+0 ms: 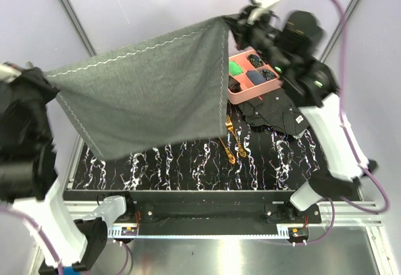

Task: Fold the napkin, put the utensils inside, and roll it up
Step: Flatten the napkin out

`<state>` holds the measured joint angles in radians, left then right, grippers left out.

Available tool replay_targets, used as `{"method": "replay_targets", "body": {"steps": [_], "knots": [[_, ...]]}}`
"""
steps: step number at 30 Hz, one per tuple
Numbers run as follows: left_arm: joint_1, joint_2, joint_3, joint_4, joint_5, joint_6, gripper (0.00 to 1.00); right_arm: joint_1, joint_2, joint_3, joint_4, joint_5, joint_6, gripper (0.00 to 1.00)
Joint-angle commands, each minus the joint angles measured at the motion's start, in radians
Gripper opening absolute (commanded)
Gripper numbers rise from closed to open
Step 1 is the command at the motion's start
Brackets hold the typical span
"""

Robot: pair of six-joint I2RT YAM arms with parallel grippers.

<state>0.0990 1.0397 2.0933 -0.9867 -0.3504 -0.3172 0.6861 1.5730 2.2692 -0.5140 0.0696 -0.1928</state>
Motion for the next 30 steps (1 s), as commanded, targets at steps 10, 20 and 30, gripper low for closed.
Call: {"method": "replay_targets", "body": {"steps": [10, 20, 30], "knots": [[0.182, 0.419, -0.425, 0.365, -0.082, 0.104, 0.0, -0.12, 0.856, 0.568, 0.025, -0.04, 0.004, 0.0], [0.209, 0.824, -0.167, 0.41, -0.062, 0.142, 0.41, -0.174, 1.176, 0.487, 0.629, 0.093, 0.119, 0.03], [0.197, 0.702, -0.318, 0.411, 0.011, 0.107, 0.99, -0.191, 1.05, 0.278, 0.551, -0.034, 0.167, 1.0]]}}
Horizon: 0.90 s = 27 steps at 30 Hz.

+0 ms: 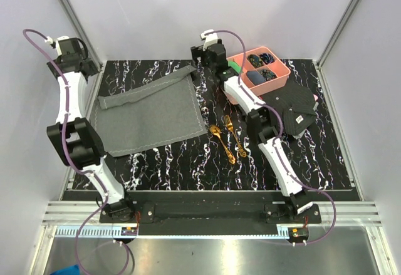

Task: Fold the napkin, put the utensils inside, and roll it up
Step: Flatten the napkin out

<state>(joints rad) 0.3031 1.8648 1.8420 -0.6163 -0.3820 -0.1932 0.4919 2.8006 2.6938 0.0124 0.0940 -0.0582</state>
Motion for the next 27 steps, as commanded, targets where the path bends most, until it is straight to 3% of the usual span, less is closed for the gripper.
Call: {"method": "replay_targets", "body": {"steps": [1, 8, 12, 15, 23, 27], "knots": [[-0.013, -0.163, -0.085, 0.04, 0.075, -0.023, 0.99, 0.004, -0.218, -0.197, 0.018, -0.077, 0.044, 1.0], [-0.085, -0.371, -0.358, 0.044, 0.259, -0.12, 0.99, 0.014, -0.585, -0.619, -0.1, -0.339, 0.201, 1.0], [-0.102, -0.479, -0.599, 0.076, 0.314, -0.204, 0.99, 0.039, -0.722, -0.906, -0.101, -0.433, 0.305, 1.0], [-0.105, -0.564, -0.723, 0.108, 0.371, -0.227, 0.99, 0.063, -0.766, -1.024, -0.101, -0.513, 0.375, 1.0], [-0.082, -0.737, -0.937, 0.113, 0.376, -0.238, 0.99, 0.117, -0.736, -1.158, -0.103, -0.623, 0.463, 1.0], [0.016, -0.756, -1.024, 0.105, 0.408, -0.258, 0.99, 0.117, -0.722, -1.172, -0.13, -0.594, 0.448, 1.0]]}}
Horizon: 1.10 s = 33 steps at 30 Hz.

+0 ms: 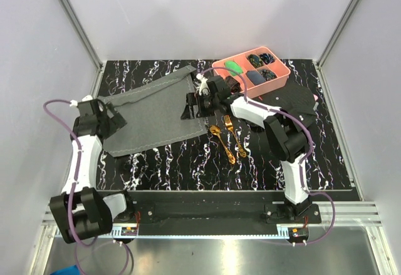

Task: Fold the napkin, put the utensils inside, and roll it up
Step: Flatten the napkin out

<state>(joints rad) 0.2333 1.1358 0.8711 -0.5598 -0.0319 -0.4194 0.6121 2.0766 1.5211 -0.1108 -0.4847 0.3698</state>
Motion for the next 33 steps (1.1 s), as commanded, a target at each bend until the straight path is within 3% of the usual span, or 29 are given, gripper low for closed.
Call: {"method": "replay_targets", "body": {"steps": [1, 4, 8, 13, 18, 29, 32, 33], "knots": [[0.116, -0.024, -0.067, 0.049, 0.078, -0.041, 0.99, -0.003, 0.011, 0.001, -0.024, 0.001, 0.012, 1.0], [0.236, -0.013, -0.122, 0.064, 0.17, -0.076, 0.99, -0.005, 0.042, 0.008, -0.055, 0.023, 0.0, 1.0], [0.322, -0.021, -0.181, 0.08, 0.175, -0.114, 0.99, -0.005, 0.066, 0.016, -0.076, 0.026, 0.004, 1.0], [0.366, -0.024, -0.21, 0.112, 0.138, -0.154, 0.99, -0.008, 0.069, 0.002, -0.086, 0.069, 0.012, 1.0], [0.385, 0.083, -0.208, 0.15, 0.188, -0.179, 0.95, -0.008, 0.068, 0.002, -0.089, 0.078, 0.012, 1.0], [0.403, 0.275, -0.15, 0.201, 0.263, -0.165, 0.65, -0.008, 0.027, -0.03, -0.078, 0.09, 0.021, 0.99], [0.402, 0.301, -0.155, 0.222, 0.285, -0.168, 0.47, -0.008, 0.019, -0.044, -0.079, 0.1, 0.017, 0.99], [0.403, 0.303, -0.15, 0.222, 0.283, -0.162, 0.32, -0.009, 0.019, -0.045, -0.078, 0.098, 0.015, 0.99]]}}
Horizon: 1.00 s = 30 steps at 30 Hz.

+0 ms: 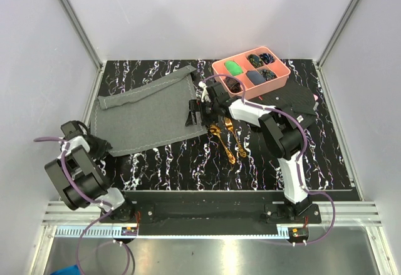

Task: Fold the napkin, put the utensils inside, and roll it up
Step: Flatten the napkin out

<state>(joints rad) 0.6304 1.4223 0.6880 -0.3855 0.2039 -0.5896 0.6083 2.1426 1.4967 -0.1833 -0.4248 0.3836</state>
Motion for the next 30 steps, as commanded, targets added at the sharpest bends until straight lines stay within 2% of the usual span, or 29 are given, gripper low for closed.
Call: {"method": "replay_targets", "body": {"steps": [1, 3, 4, 9, 10, 11, 13, 16, 20, 23, 26, 27, 28, 30], "knots": [[0.006, 0.015, 0.036, 0.045, 0.043, 0.013, 0.25, -0.004, -0.046, -0.021, -0.007, 0.037, 0.004, 0.99], [0.005, 0.0, 0.039, 0.036, 0.028, 0.022, 0.13, -0.002, -0.043, -0.02, -0.005, 0.031, 0.003, 0.99], [0.005, -0.026, 0.039, 0.031, 0.022, 0.027, 0.02, -0.004, -0.041, -0.016, -0.005, 0.029, 0.003, 1.0], [0.0, -0.167, 0.045, -0.044, -0.034, 0.048, 0.01, -0.004, -0.035, -0.01, -0.007, 0.024, 0.0, 1.0], [0.0, -0.227, 0.047, -0.061, -0.046, 0.054, 0.04, -0.004, -0.03, -0.01, -0.007, 0.026, -0.002, 0.99], [-0.001, -0.259, 0.048, -0.079, -0.073, 0.068, 0.12, -0.004, -0.024, -0.009, -0.008, 0.029, -0.003, 0.99], [-0.001, -0.345, 0.064, -0.139, -0.096, 0.088, 0.16, -0.004, -0.015, -0.003, -0.01, 0.031, -0.003, 0.99], [-0.001, -0.436, 0.107, -0.229, -0.165, 0.131, 0.36, -0.004, -0.003, 0.003, -0.015, 0.026, -0.002, 1.0], [-0.005, -0.487, 0.145, -0.292, -0.17, 0.137, 0.5, -0.004, 0.0, 0.007, -0.019, 0.02, -0.003, 0.99], [-0.015, -0.499, 0.173, -0.3, -0.172, 0.137, 0.68, -0.005, -0.015, 0.011, -0.024, 0.014, -0.012, 0.99], [-0.061, -0.488, 0.199, -0.299, -0.219, 0.122, 0.77, -0.004, -0.041, 0.017, -0.034, 0.0, -0.018, 0.99], [-0.119, -0.485, 0.208, -0.296, -0.248, 0.114, 0.78, -0.004, -0.05, 0.02, -0.035, -0.006, -0.017, 0.99], [-0.156, -0.476, 0.215, -0.294, -0.3, 0.099, 0.98, -0.002, -0.056, 0.023, -0.035, -0.011, -0.017, 0.99], [-0.275, -0.464, 0.234, -0.288, -0.349, 0.079, 0.99, 0.007, -0.069, 0.036, -0.033, -0.017, -0.017, 1.0]]}}
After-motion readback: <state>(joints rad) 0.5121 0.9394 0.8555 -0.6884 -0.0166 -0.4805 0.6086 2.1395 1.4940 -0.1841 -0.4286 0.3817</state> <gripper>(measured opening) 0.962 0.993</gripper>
